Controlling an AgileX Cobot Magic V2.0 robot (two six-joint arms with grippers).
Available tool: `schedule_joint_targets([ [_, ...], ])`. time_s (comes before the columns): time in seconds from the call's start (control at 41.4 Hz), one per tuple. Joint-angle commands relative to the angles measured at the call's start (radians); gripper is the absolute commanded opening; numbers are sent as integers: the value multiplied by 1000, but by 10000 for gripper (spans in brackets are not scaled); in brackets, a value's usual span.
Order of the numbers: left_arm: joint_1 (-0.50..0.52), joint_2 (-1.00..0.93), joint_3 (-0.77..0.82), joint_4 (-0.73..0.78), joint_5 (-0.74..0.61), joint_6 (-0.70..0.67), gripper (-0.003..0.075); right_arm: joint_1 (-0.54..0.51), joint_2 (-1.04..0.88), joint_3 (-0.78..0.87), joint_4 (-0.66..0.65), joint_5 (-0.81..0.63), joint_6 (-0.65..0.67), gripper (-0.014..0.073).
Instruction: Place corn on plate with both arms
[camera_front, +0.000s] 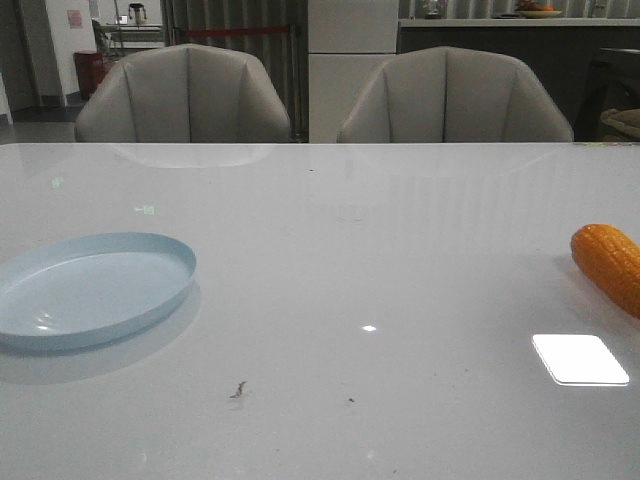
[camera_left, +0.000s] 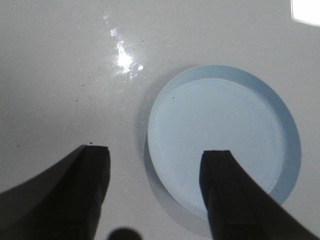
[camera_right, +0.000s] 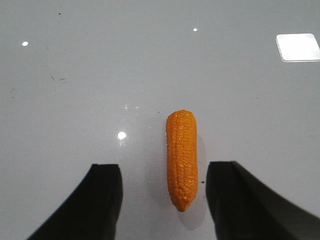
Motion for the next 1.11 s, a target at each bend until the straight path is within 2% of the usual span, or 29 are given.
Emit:
schedule_joint_targets([
  [0.0, 5, 83, -131, -14, 60, 46, 461, -2, -5, -32, 5, -65, 0, 487],
  [0.145, 5, 263, -278, -14, 193, 73, 461, -2, -5, -32, 5, -65, 0, 487],
  [0.338, 5, 440, -401, -14, 246, 73, 461, -2, -5, -32, 5, -64, 0, 487],
  [0.579, 5, 563, -434, -22, 251, 73, 461, -2, -5, -32, 5, -64, 0, 487],
  [0.82, 5, 606, -434, -24, 249, 73, 456, -2, -5, -32, 5, -64, 0, 487],
  [0.893, 5, 613, -434, -24, 249, 73, 417, -2, -5, -32, 5, -64, 0, 487],
  [0.941, 5, 618, -434, -24, 252, 73, 365, -2, -5, -32, 5, -64, 0, 487],
  [1.086, 5, 620, -434, -24, 257, 73, 159, -2, -5, -32, 5, -64, 0, 487],
])
